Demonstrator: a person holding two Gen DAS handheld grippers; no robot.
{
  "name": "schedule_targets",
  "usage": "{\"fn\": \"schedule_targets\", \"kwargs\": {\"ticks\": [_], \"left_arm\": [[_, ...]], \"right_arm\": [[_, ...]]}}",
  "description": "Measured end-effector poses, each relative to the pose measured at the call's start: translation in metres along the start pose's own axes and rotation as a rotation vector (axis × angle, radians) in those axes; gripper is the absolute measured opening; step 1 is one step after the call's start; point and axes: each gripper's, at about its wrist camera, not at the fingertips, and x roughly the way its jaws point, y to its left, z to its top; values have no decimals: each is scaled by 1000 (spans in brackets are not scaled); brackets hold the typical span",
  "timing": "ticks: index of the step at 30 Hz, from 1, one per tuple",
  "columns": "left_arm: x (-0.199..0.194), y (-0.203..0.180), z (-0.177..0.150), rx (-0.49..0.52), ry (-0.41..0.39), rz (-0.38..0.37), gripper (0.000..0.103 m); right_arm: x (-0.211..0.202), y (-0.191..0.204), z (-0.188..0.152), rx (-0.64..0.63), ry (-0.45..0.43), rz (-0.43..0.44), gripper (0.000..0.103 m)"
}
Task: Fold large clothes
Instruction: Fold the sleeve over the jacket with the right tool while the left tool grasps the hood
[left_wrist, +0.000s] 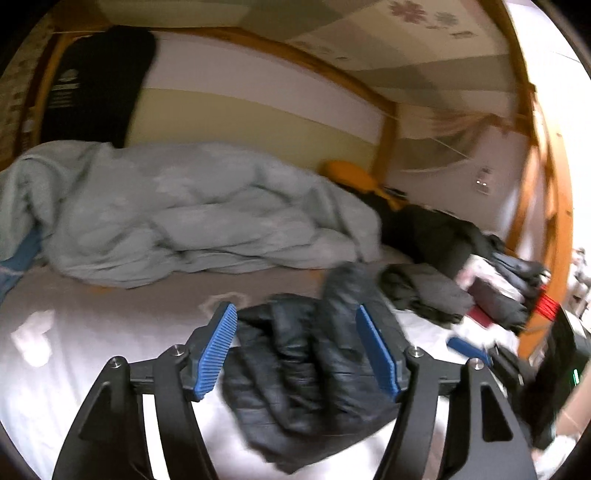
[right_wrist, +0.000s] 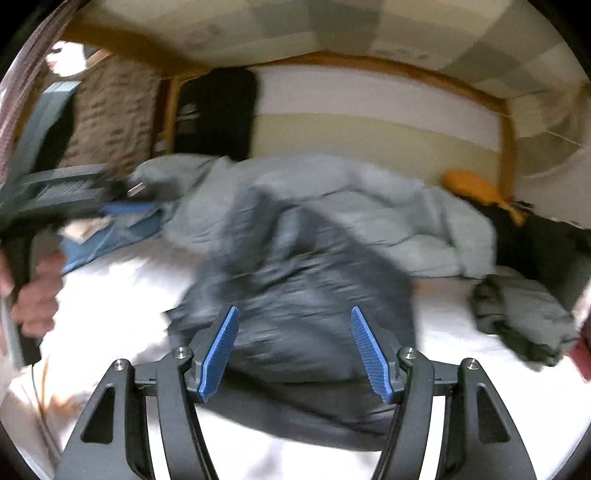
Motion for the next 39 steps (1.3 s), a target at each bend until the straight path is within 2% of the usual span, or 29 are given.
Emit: {"fn": "schedule_targets", "kwargs": {"ticks": [3, 4, 5, 8, 9, 11, 12, 13, 14, 15, 17, 18, 23, 27, 31, 33, 39], "left_arm": [[20, -22, 2, 58, 20, 9, 66], [27, -29, 4, 76, 24, 13, 66], [34, -33, 6, 87, 26, 18, 66], [49, -40, 9, 70, 0, -2, 66], [54, -42, 10, 66, 6, -2, 66], [66, -45, 11, 75, 36, 58, 65], [71, -45, 10, 80, 40, 79, 62], [74, -42, 8, 75, 36, 83, 50], [77, -39, 5, 64, 38, 73, 31], [81, -35, 2, 49, 51, 64, 23], [87, -27, -2, 14, 62, 100, 14], [86, -23, -4, 0, 58, 112, 12], [80, -7, -13, -44, 84, 217, 11], [83, 7, -28, -52, 159, 311, 11], [95, 20, -42, -94, 232, 356, 11], [103, 24, -51, -99, 269, 372, 12], [124, 24, -73, -56, 341, 413, 14]], "right_arm": [[5, -32, 6, 36, 18, -69, 64], [9, -42, 9, 46, 29, -80, 55], [15, -50, 11, 54, 50, -72, 44], [33, -65, 12, 75, 120, -8, 32], [39, -69, 13, 84, 138, 18, 31], [53, -72, 10, 104, 181, 85, 30], [59, -71, 8, 108, 199, 118, 30], [65, -70, 5, 107, 218, 152, 30], [70, -69, 2, 102, 234, 178, 30], [75, -66, -1, 94, 247, 200, 30], [83, -62, -7, 83, 262, 235, 30], [88, -59, -9, 76, 274, 256, 30], [92, -52, -7, 62, 271, 302, 30], [91, -65, 6, 74, 218, 241, 30], [116, -84, 11, 123, 299, 199, 30], [128, -93, 3, 130, 330, 180, 30], [154, -110, -22, 182, 381, 195, 30]]}}
